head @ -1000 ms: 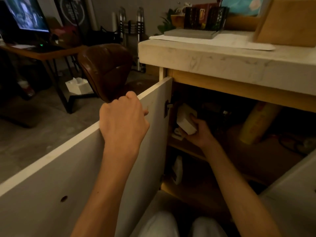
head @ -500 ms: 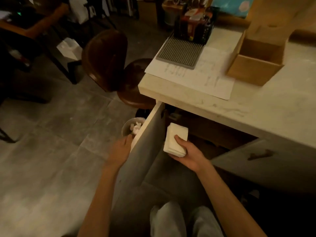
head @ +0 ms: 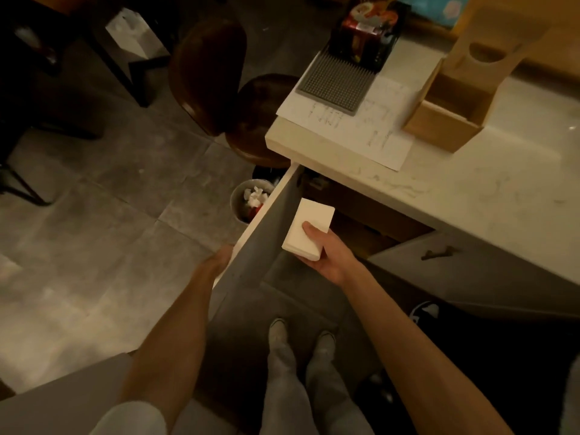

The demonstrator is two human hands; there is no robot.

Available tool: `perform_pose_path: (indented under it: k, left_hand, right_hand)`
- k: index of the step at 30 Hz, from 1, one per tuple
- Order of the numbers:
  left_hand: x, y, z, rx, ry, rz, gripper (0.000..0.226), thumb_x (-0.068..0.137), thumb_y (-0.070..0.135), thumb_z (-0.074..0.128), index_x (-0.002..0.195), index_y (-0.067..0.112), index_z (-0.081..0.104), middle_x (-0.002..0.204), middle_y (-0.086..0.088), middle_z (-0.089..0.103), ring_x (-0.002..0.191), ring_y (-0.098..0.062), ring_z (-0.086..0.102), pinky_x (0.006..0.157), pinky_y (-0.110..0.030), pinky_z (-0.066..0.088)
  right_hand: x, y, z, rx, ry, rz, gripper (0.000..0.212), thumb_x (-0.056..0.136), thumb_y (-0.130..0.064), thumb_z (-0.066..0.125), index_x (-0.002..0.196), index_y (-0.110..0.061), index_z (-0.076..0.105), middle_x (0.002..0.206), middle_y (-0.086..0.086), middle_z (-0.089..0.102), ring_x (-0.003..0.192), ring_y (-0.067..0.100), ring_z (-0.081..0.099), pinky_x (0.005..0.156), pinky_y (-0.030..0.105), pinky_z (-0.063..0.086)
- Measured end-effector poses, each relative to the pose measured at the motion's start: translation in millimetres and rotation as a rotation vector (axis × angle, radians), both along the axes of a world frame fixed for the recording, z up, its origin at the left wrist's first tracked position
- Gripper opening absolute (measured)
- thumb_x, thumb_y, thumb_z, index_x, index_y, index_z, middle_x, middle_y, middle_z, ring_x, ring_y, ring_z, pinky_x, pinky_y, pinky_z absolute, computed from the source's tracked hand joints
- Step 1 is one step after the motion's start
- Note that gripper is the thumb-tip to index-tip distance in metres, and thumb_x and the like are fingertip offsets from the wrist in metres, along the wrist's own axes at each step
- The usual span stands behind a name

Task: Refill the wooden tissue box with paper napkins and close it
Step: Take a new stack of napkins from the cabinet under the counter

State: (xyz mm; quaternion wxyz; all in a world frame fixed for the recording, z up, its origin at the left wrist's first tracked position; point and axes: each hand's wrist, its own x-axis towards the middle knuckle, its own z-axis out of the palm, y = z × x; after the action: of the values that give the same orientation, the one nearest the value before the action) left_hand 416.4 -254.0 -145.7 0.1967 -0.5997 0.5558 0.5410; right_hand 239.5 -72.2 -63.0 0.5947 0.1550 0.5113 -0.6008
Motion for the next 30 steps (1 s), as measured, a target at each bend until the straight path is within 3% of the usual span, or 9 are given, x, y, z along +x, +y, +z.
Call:
perform_pose_path:
  k: [4,7,11,13,19,22,24,27,30]
  left_hand:
    - [-6,38,-6,0.069,0.031,0.057,0.035,0.099,0.036,0.045,0.122,0.013,0.057,0.126,-0.011,0.059,0.115,-0.032,0.055,0.104,-0.052,0.042]
    - [-20,93,-15,0.207,0.056,0.098,0.035,0.101,0.035,0.042,0.115,0.008,0.061,0.131,-0.021,0.057,0.119,-0.041,0.054,0.105,-0.054,0.042]
    - [-78,179,0,0.289,0.135,0.156,0.048,0.107,0.035,0.026,0.134,0.001,0.047,0.122,-0.02,0.055,0.127,-0.041,0.049,0.074,-0.042,0.05]
    - [-114,213,-5,0.313,0.248,0.126,0.049,0.106,0.038,0.025,0.139,0.005,0.042,0.134,-0.017,0.055,0.126,-0.036,0.051,0.065,-0.035,0.05]
    - [-223,258,-22,0.344,0.491,0.216,0.044,0.105,0.028,0.028,0.137,0.004,0.046,0.139,-0.019,0.052,0.122,-0.03,0.05,0.082,-0.037,0.049]
    - [-258,259,-23,0.337,0.476,0.255,0.047,0.105,0.033,0.024,0.137,0.005,0.045,0.139,-0.019,0.051,0.129,-0.034,0.047,0.082,-0.04,0.049]
    - [-269,258,-19,0.352,0.484,0.297,0.05,0.105,0.035,0.022,0.14,0.005,0.041,0.141,-0.02,0.049,0.132,-0.034,0.046,0.093,-0.043,0.048]
    - [-271,245,-2,0.389,0.475,0.337,0.056,0.105,0.044,0.019,0.144,0.008,0.038,0.145,-0.018,0.046,0.134,-0.033,0.044,0.105,-0.047,0.042]
    - [-256,224,14,0.405,0.417,0.232,0.066,0.101,0.056,0.014,0.149,0.016,0.036,0.153,-0.016,0.038,0.139,-0.036,0.038,0.111,-0.053,0.033]
  right_hand:
    - [-5,35,19,-0.007,0.056,0.019,0.046,0.092,-0.023,0.064,0.134,-0.024,0.045,0.129,0.009,0.057,0.119,0.029,0.055,0.1,0.049,0.048]
    - [-11,78,28,0.013,0.094,-0.017,0.043,0.093,-0.024,0.062,0.132,-0.023,0.046,0.127,0.007,0.058,0.118,0.027,0.057,0.101,0.048,0.048]
    - [-24,151,30,0.115,0.172,-0.179,0.037,0.093,-0.021,0.062,0.129,-0.019,0.053,0.123,0.01,0.063,0.11,0.025,0.063,0.088,0.041,0.054]
    - [-32,191,31,0.15,0.165,-0.321,0.039,0.093,-0.019,0.061,0.13,-0.014,0.052,0.119,0.011,0.065,0.106,0.025,0.064,0.08,0.038,0.054]
    - [-48,276,36,0.188,0.198,-0.516,0.043,0.092,-0.02,0.062,0.133,-0.016,0.053,0.123,0.013,0.065,0.108,0.025,0.064,0.076,0.035,0.054]
    - [-40,295,40,0.212,0.181,-0.579,0.043,0.091,-0.02,0.062,0.132,-0.019,0.053,0.123,0.013,0.064,0.113,0.028,0.061,0.088,0.041,0.052]
    - [-32,297,41,0.22,0.147,-0.624,0.043,0.091,-0.02,0.062,0.133,-0.02,0.052,0.125,0.013,0.064,0.116,0.03,0.06,0.095,0.044,0.049]
    - [-24,280,43,0.231,0.088,-0.665,0.045,0.091,-0.02,0.061,0.135,-0.02,0.051,0.126,0.014,0.062,0.115,0.029,0.059,0.09,0.042,0.051]
    - [-22,251,47,0.18,0.01,-0.747,0.041,0.093,-0.017,0.058,0.134,-0.017,0.051,0.121,0.014,0.063,0.113,0.03,0.059,0.09,0.042,0.05]
